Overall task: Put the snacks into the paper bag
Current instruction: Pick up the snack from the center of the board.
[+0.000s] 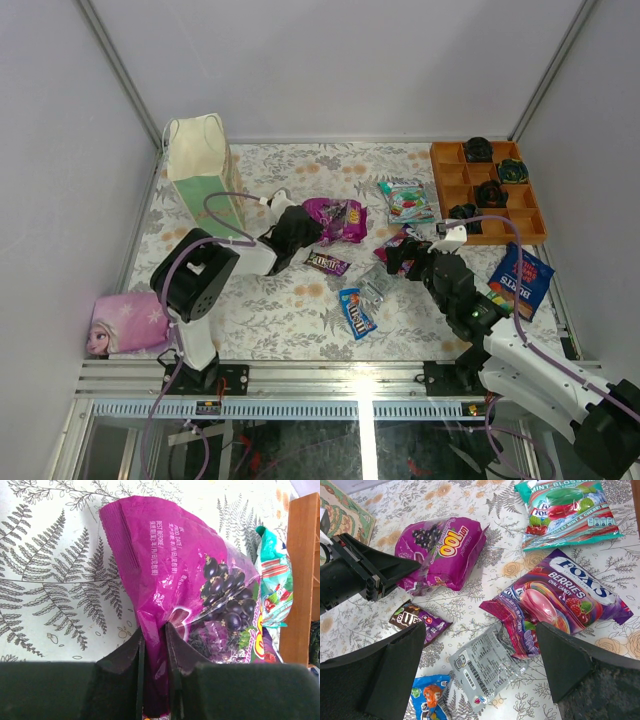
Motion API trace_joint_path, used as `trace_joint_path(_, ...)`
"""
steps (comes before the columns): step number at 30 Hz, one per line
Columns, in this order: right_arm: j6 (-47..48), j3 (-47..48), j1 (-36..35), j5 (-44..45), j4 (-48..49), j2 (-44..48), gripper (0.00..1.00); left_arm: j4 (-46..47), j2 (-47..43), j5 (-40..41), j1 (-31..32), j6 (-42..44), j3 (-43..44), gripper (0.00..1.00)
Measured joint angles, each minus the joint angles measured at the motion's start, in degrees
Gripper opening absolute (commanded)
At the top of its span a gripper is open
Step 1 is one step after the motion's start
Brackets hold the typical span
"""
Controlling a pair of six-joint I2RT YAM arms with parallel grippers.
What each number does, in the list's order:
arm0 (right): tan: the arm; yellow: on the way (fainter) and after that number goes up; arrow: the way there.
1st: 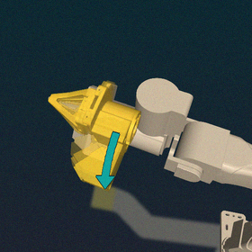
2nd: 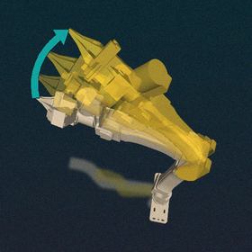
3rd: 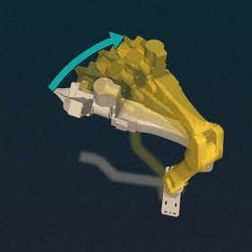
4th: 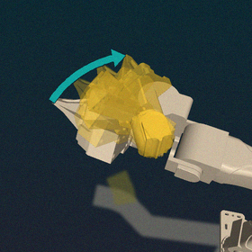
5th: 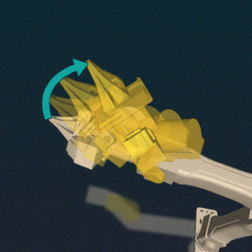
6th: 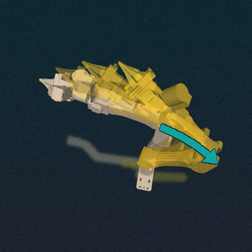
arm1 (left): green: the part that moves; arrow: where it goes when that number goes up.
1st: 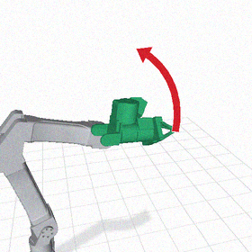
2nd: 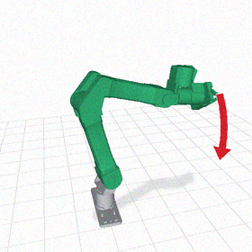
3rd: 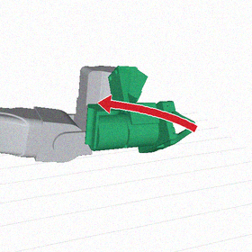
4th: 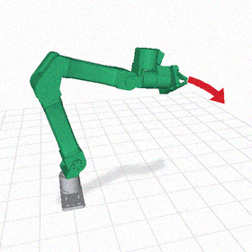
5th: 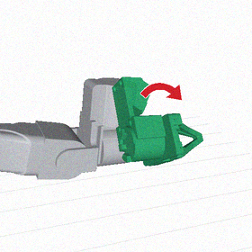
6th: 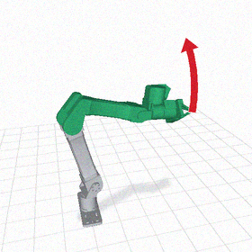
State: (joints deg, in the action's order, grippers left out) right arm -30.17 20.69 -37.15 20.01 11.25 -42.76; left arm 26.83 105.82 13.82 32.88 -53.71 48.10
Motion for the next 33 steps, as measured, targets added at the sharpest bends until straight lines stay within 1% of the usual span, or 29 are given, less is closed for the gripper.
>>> trace_joint_path(2, 0.00, 0.00, 0.00, 0.02, 0.00, 0.15, 0.99, -0.09, -0.04, 0.04, -0.04, -0.02, 0.39, 0.01)
trace_joint_path(3, 0.00, 0.00, 0.00, 0.02, 0.00, 0.20, 0.99, -0.37, -0.09, 0.07, -0.07, 0.00, 0.68, 0.00)
trace_joint_path(7, 0.00, 0.00, 0.00, 0.02, 0.02, 0.17, 0.99, -3.19, -1.11, 0.42, -0.04, 0.68, 2.14, 0.00)
trace_joint_path(12, 0.00, -0.02, 0.00, 0.02, 0.04, 0.17, 0.99, -11.91, -5.03, 2.80, 0.52, 3.23, 4.15, 0.00)
trace_joint_path(17, -0.02, -0.31, 0.00, 0.02, 0.31, 0.09, 0.99, -23.69, -11.85, 10.10, 3.15, 7.85, 8.17, 0.00)
trace_joint_path(21, -0.04, -0.35, 0.00, 0.02, 0.39, -0.35, 0.99, -30.84, -17.25, 14.67, 5.09, 11.21, 10.21, 0.00)
trace_joint_path(26, -0.07, -0.35, 0.00, 0.02, 0.94, -0.72, 0.99, -39.12, -24.92, 18.29, 6.03, 14.27, 10.60, 0.00)
trace_joint_path(33, -0.13, -0.42, 0.00, 0.02, 1.53, -1.36, 0.99, -49.51, -38.42, 21.88, 6.45, 19.45, 12.52, 0.00)
